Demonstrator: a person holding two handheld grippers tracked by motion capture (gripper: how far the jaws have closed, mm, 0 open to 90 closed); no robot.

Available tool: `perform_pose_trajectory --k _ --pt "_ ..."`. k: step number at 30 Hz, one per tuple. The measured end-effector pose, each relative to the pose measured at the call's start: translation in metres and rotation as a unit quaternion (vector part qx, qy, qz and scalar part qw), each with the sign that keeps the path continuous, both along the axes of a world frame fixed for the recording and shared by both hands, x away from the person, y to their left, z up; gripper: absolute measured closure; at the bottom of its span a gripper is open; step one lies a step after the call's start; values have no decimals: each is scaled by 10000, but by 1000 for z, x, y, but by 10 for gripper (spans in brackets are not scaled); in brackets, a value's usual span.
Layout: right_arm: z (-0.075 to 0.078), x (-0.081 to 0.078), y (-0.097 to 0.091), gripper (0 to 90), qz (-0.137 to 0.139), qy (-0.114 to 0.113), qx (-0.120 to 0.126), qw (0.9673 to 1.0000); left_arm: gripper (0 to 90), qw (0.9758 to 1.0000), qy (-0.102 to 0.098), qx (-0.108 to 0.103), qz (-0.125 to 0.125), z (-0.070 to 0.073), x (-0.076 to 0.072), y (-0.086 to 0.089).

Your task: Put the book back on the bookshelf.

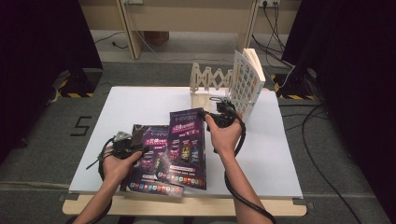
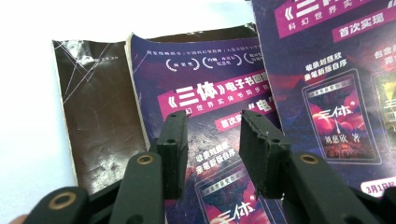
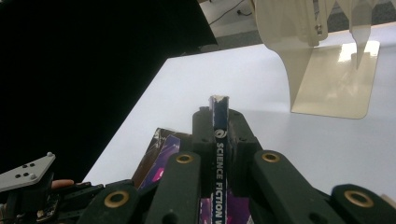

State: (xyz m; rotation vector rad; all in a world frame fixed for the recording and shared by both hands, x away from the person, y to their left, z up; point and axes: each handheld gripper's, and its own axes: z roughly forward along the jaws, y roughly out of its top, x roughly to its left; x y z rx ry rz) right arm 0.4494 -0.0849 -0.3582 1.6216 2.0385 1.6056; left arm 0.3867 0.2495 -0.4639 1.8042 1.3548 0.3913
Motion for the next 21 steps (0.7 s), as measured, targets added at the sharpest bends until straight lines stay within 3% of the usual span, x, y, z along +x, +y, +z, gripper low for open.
perform_pose_trajectory --k 21 --pt "19 -6 -11 847 -244 -432 -63 9987 610 10000 -6 16 -7 -1 0 0"
